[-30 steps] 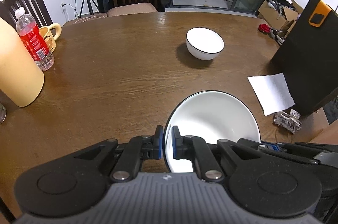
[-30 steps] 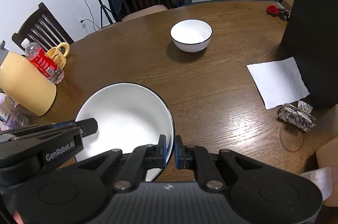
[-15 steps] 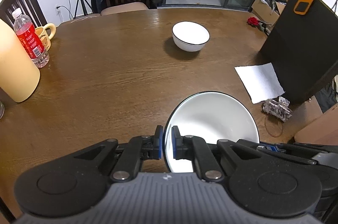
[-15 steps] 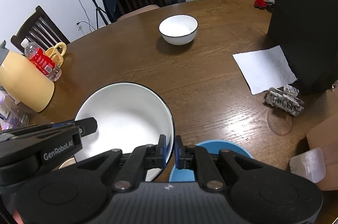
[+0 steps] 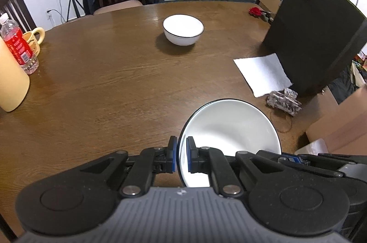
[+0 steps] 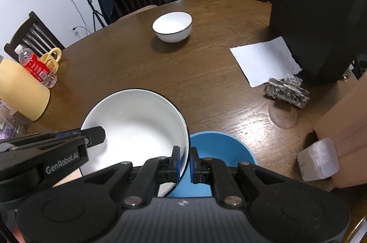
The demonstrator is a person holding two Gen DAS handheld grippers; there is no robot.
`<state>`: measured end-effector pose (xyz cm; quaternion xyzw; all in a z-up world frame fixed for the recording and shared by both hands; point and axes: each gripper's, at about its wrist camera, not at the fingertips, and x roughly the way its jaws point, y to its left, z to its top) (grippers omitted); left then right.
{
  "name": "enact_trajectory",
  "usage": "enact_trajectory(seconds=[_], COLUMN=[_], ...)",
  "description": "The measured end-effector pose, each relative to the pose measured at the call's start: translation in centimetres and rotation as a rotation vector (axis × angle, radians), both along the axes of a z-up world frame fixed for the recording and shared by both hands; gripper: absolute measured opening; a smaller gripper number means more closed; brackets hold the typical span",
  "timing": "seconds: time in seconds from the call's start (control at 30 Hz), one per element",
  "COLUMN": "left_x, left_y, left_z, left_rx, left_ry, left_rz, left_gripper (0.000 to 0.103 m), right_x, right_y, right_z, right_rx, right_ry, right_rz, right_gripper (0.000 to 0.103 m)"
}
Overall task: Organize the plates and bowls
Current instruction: 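Lower the white bowl into the blue bowl with both grippers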
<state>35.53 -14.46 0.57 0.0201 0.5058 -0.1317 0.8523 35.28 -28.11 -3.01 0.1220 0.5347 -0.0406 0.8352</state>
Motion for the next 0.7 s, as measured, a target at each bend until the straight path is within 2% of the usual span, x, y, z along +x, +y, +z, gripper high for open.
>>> enact_trajectory(seconds=[0.7], left_x=[-1.6], left_y=[-4.3], left_z=[-2.6], left_rx=[-0.011], left_ry=[0.056], left_rz=[-0.107], left_gripper=[0.009], right_x=[-3.0], right_y=[-3.7], right_z=[-1.9], right_rx=[-0.044], right_ry=[0.055], right_rz=[-0.068], right_gripper=[0.008])
